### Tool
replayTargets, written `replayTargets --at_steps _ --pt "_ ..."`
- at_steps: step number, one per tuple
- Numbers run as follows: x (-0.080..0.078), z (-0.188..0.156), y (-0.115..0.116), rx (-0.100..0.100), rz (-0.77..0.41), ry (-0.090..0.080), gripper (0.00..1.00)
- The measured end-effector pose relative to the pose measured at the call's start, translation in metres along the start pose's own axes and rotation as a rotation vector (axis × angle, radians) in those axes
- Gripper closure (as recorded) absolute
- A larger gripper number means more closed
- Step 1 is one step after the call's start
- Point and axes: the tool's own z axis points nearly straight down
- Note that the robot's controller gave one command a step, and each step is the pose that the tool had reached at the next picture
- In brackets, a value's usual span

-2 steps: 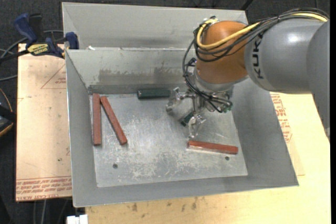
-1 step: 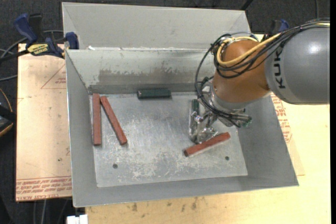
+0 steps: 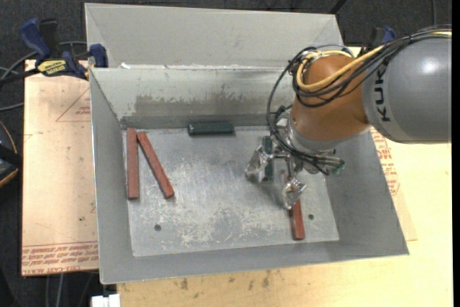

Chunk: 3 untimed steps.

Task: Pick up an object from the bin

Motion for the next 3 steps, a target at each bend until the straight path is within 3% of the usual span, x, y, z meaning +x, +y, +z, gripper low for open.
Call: replayTargets --at_steps 1,2,3 --pt "0.0 0.0 0.0 0.0 0.0 0.0 0.0" --pt "-0.03 0.007 -0.051 0.003 -0.137 -0.005 1.0" --pt "-0.03 0.006 -0.051 0.003 -0.137 -0.006 1.0"
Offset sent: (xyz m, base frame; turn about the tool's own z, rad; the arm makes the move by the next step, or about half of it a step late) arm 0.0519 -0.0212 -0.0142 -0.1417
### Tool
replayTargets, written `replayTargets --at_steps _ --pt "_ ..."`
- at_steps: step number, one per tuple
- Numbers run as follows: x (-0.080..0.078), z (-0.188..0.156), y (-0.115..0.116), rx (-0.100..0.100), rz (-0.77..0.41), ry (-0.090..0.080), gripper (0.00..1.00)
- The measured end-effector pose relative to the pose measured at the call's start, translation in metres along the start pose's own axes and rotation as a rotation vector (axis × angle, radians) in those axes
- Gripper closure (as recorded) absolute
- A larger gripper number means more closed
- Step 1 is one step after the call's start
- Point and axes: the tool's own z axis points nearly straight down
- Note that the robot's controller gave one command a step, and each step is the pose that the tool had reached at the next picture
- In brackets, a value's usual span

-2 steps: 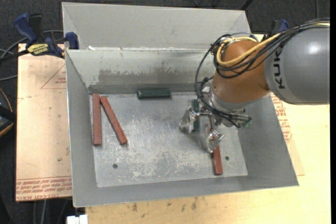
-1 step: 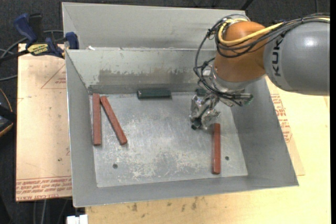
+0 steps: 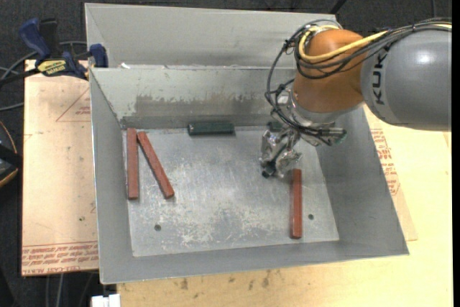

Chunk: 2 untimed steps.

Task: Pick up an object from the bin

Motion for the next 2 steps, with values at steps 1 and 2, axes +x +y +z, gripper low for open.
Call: replayTargets --at_steps 1,2 --pt "0.0093 -0.1061 -0.0118 -0.002 0.032 0.004 1.0" --pt "0.0093 -0.1059 -0.0117 -0.003 0.032 0.004 1.0"
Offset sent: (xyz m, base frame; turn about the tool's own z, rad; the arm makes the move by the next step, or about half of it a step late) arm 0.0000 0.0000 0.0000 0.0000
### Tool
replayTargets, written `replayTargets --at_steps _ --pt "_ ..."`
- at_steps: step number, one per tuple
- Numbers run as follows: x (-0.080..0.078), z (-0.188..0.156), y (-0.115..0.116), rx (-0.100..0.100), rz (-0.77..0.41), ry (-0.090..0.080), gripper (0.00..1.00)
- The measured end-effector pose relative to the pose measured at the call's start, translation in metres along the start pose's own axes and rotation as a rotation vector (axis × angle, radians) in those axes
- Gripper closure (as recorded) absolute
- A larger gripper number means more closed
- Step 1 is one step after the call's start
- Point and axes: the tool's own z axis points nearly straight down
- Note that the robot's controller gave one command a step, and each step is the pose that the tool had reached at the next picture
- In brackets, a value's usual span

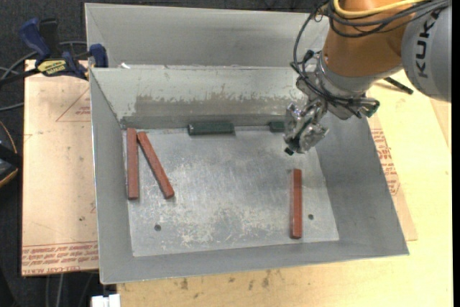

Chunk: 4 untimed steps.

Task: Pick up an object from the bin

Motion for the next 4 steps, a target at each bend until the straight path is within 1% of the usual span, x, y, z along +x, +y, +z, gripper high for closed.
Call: replayTargets --at_steps 3,4 --pt "0.0 0.0 0.0 0.0 0.0 0.0 1.0" --pt "0.011 0.029 0.006 0.008 -0.137 -0.004 1.0"
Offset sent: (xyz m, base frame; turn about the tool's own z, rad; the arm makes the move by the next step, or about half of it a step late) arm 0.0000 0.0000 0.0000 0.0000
